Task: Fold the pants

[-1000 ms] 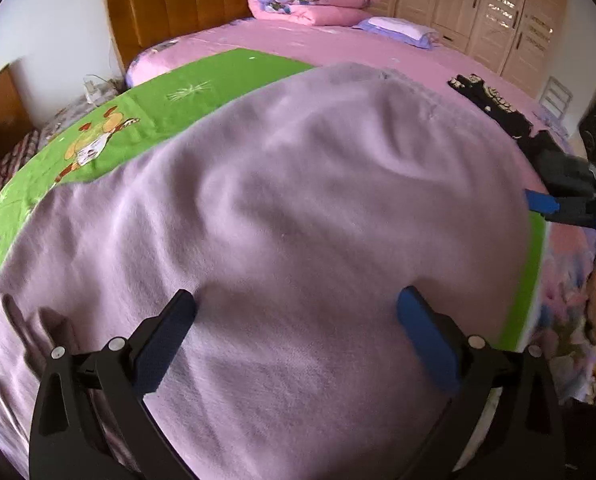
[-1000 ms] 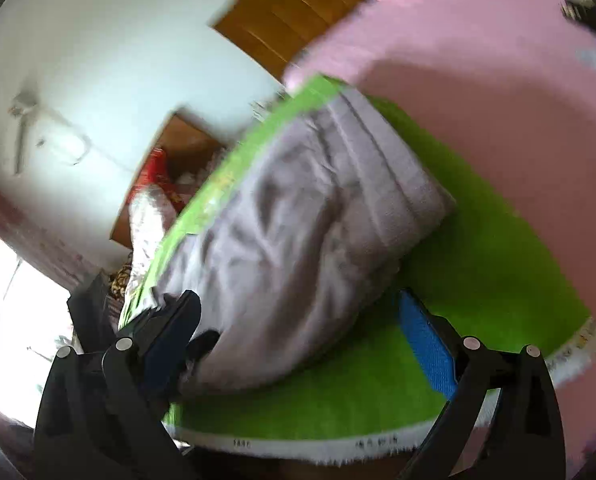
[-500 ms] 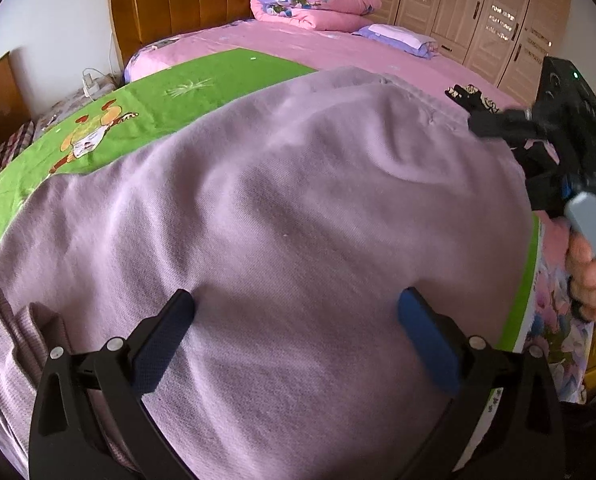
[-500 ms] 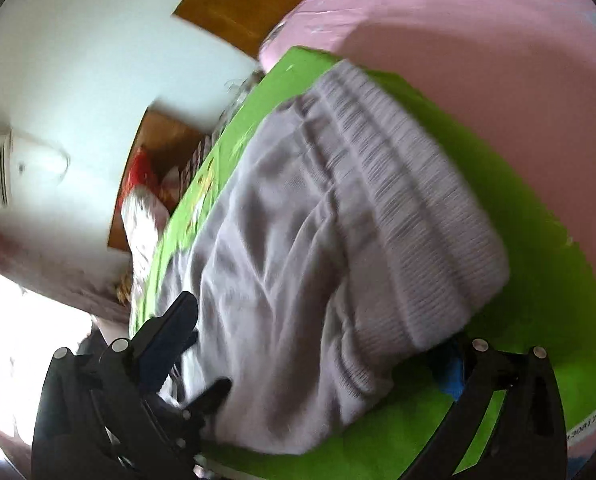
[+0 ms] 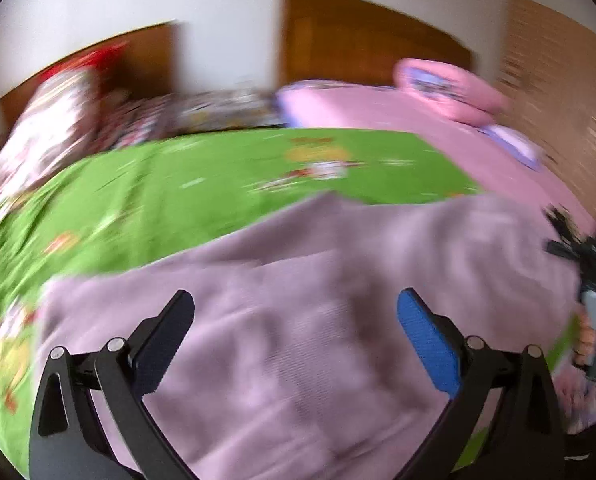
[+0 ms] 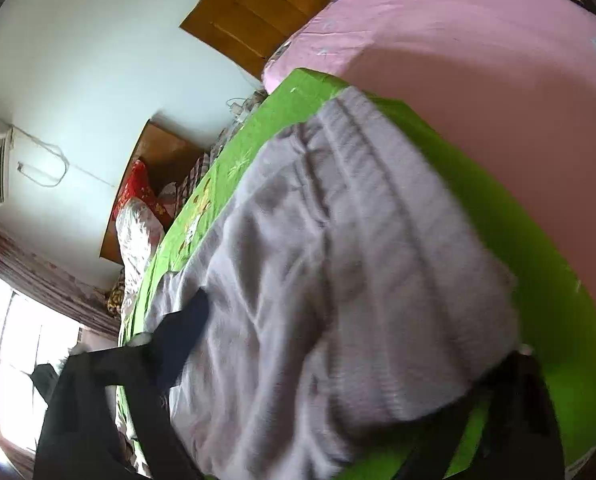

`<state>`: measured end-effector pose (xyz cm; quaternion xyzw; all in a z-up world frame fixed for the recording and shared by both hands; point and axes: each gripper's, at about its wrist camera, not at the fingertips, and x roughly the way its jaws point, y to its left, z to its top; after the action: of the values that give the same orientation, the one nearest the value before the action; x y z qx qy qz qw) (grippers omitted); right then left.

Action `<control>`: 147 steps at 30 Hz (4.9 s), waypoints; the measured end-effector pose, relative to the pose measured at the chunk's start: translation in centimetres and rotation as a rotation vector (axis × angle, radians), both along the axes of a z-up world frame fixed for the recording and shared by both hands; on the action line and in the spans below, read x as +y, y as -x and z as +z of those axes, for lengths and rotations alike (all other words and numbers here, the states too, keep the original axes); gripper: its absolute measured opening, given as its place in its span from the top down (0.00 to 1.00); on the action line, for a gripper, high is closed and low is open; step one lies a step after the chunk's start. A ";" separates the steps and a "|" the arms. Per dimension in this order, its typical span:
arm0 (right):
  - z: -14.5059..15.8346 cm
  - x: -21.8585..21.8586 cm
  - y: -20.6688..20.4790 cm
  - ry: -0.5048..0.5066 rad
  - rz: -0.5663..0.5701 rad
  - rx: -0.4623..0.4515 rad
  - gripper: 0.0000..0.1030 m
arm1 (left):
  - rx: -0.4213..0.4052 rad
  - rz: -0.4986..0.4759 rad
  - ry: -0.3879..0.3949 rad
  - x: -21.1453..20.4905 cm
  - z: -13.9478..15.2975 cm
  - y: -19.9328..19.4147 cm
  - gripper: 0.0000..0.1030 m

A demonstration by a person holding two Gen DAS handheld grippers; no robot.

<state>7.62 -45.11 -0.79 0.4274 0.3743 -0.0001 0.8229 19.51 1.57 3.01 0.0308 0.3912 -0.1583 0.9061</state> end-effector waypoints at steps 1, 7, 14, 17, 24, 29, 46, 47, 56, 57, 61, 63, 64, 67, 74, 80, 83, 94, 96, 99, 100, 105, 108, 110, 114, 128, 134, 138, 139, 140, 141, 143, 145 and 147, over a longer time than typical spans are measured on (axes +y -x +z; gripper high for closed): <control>-0.1 -0.2 0.3 -0.002 -0.011 0.000 0.34 | 0.004 0.034 -0.009 1.0 -0.2 0.0 0.02; -0.8 -0.9 1.9 -0.018 -0.090 -0.032 0.56 | 0.132 0.038 -0.084 0.7 -4.9 -0.1 0.01; 1.1 0.3 2.9 0.014 -0.171 -0.163 0.64 | 0.062 0.005 -0.115 0.4 -5.0 0.3 0.01; 6.2 3.5 2.4 0.155 -0.108 -0.281 0.66 | -0.007 -0.018 -0.037 1.8 -3.1 2.2 0.02; 14.9 20.2 -0.5 0.490 0.240 -0.489 0.66 | -0.068 0.155 0.218 10.8 0.2 6.0 0.02; 11.7 36.3 -1.8 0.743 0.591 -0.467 0.67 | -0.035 0.273 0.373 17.2 0.7 8.5 0.02; 2.8 46.9 3.3 1.331 0.669 -0.523 0.67 | 0.445 -0.142 0.753 10.9 -1.8 -1.6 0.02; 2.8 46.7 3.4 1.336 0.664 -0.527 0.67 | 0.478 -0.166 0.768 10.3 -2.2 -2.2 0.02; 5.3 42.7 6.1 1.275 0.658 -0.592 0.17 | 0.534 -0.185 0.654 7.8 -3.4 -4.4 0.15; 6.0 41.1 6.8 1.223 0.644 -0.595 0.16 | 0.529 -0.184 0.660 8.0 -3.4 -4.3 0.15; 7.4 32.5 9.4 1.018 0.489 -0.532 0.13 | 0.518 -0.181 0.665 8.6 -3.9 -4.1 0.14; 7.3 28.3 10.3 0.918 0.416 -0.469 0.12 | 0.515 -0.186 0.646 8.4 -4.0 -4.0 0.13; 7.0 26.9 10.5 0.882 0.395 -0.447 0.11 | 0.514 -0.190 0.636 8.0 -4.1 -3.9 0.11; 5.8 25.1 10.8 0.826 0.367 -0.378 0.11 | 0.521 -0.188 0.620 7.2 -4.0 -3.8 0.05; 3.7 25.9 9.9 0.808 0.429 -0.323 0.11 | 0.498 -0.156 0.489 4.6 -3.3 -3.4 0.21; 1.8 25.5 7.2 0.750 0.377 -0.177 0.11 | 0.429 -0.158 0.480 4.3 -1.1 -2.8 0.78; 2.0 26.1 5.6 0.702 0.355 -0.132 0.11 | 0.349 -0.194 0.514 2.9 3.6 -2.7 0.82; 2.2 31.1 4.1 1.004 0.357 -0.100 0.11 | 0.194 -0.166 0.506 12.3 14.0 -2.0 0.82; 1.6 30.9 4.2 1.001 0.377 -0.105 0.11 | 0.279 -0.087 0.553 16.5 9.2 -3.0 0.81; 0.5 30.9 3.9 0.987 0.408 -0.076 0.11 | 0.444 -0.003 0.666 21.1 -1.5 -3.4 0.80; 0.4 30.6 4.0 0.965 0.405 -0.083 0.11 | 0.463 0.002 0.698 21.6 -3.5 -3.3 0.79; 1.1 29.9 4.2 0.881 0.385 -0.095 0.11 | 0.416 -0.028 0.850 23.0 -5.6 -2.2 0.77; 2.1 29.0 4.2 0.783 0.356 -0.122 0.11 | 0.391 -0.044 0.827 23.0 -3.8 -1.9 0.78; 2.4 28.9 4.3 0.776 0.341 -0.113 0.11 | 0.371 -0.063 0.827 22.6 -2.4 -1.5 0.77; 1.5 31.1 4.8 1.175 0.399 -0.121 0.10 | 0.359 -0.083 0.781 21.3 -2.1 -0.9 0.77; 0.9 29.0 4.7 0.945 0.480 -0.099 0.06 | 0.332 0.019 0.740 25.1 -4.9 0.5 0.42; 4.2 27.3 7.9 0.667 0.636 -0.291 0.05 | -0.007 0.182 0.481 25.5 3.8 8.8 0.22; 6.6 27.9 6.8 0.429 0.666 -0.409 0.05 | -0.102 -0.008 0.349 17.8 6.6 11.6 0.14; 7.0 28.9 6.2 0.409 0.697 -0.422 0.05 | -0.105 -0.031 0.294 15.7 6.4 10.9 0.14; 7.3 30.1 5.7 0.410 0.735 -0.429 0.05 | -0.109 -0.050 0.216 13.8 5.9 10.6 0.14; 7.4 31.4 5.4 0.420 0.781 -0.438 0.05 | -0.107 -0.054 0.138 12.1 5.0 10.2 0.14; 6.6 34.4 4.9 0.460 0.903 -0.435 0.05 | -0.068 -0.037 0.044 10.4 2.6 9.2 0.14; 5.1 36.4 5.1 0.451 1.030 -0.383 0.04 | 0.006 0.015 -0.044 10.0 -0.3 9.0 0.16; 2.9 38.2 6.1 0.548 1.099 -0.357 0.04 | 0.009 0.033 -0.028 11.0 -2.1 10.5 0.16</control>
<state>1.50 -6.94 2.07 -0.0594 0.3823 0.3973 0.8322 8.98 12.60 0.86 0.0362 0.3980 -0.1379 0.9062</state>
